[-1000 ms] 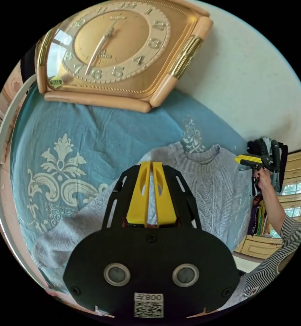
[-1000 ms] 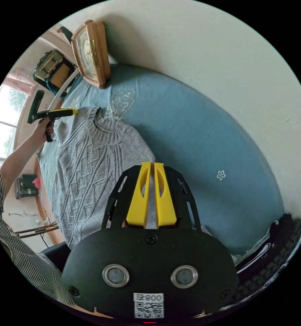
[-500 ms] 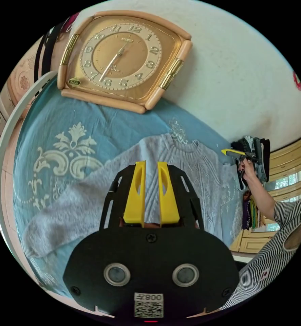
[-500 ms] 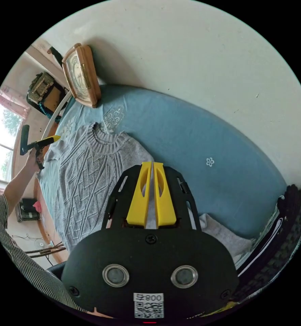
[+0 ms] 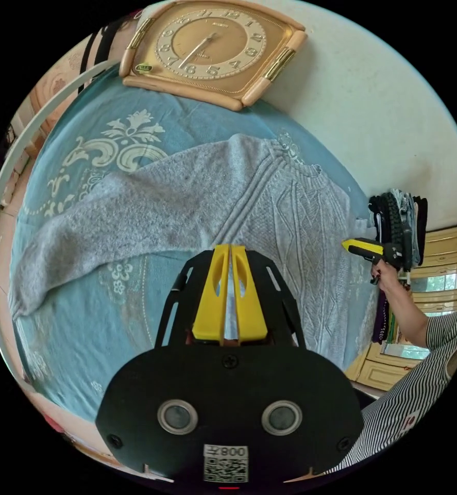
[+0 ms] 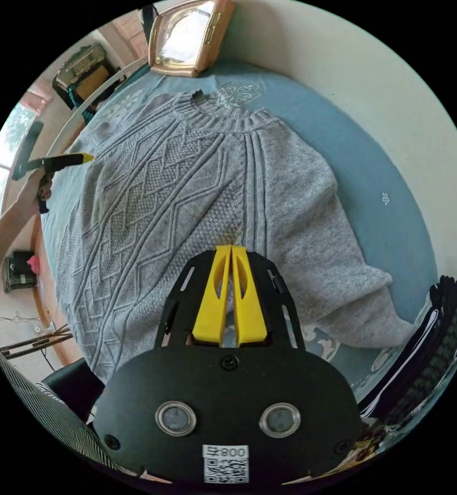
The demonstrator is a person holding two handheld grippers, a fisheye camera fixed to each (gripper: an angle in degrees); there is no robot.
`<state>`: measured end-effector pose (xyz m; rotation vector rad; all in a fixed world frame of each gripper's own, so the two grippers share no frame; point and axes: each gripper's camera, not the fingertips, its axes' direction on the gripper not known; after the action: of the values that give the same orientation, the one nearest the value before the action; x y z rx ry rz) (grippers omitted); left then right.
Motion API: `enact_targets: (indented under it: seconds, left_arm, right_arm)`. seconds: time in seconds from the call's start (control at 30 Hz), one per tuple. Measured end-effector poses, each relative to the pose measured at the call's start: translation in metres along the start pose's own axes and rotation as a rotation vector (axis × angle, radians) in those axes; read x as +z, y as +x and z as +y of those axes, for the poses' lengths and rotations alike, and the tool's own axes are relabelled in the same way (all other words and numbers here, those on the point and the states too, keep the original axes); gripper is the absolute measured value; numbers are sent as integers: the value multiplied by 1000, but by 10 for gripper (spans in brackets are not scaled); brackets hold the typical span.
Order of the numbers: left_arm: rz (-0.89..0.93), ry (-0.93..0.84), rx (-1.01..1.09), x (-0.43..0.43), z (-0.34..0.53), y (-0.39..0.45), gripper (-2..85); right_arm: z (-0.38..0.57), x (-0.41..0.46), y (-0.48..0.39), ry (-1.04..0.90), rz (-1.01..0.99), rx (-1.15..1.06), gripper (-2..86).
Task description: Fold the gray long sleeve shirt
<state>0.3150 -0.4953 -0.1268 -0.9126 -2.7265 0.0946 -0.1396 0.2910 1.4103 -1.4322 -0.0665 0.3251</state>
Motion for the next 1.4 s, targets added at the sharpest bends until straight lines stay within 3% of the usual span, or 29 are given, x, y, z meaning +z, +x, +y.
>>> enact_targets:
  seconds: [0.17,0.3,0.47,0.7,1.0,1.13,1.2,1.27,1.4]
  left_arm:
    - [17,-49,-56,-5,64,18,67]
    - [38,-158,-104,15,91,28,53]
    - [63,-98,-133,-2,111,54,24]
    - [86,-84,-213,-8,129,81,21]
    - [-9,-56,-252,-24,142,157,20]
    - [49,-70,-176,-26,144,213,15]
    - [63,-141,-150,-13,142,238,12]
    - [79,-319,-122,13,139,270,8]
    - [10,-270,-76,-2,130,317,10]
  right_arm:
    - [78,-26,2,93,-147,124,7]
    - [155,-3,-11,-22,-154,229,25]
    - [220,29,-21,-114,-330,316,44]
    - [286,44,-30,-88,-372,351,19]
    - [388,51,-50,17,-364,461,10]
    - [424,67,-64,10,-382,454,10]
    - [445,93,-77,-52,-351,400,11]
    - [464,98,-77,-18,-396,414,10]
    - [507,101,-65,14,-438,460,3]
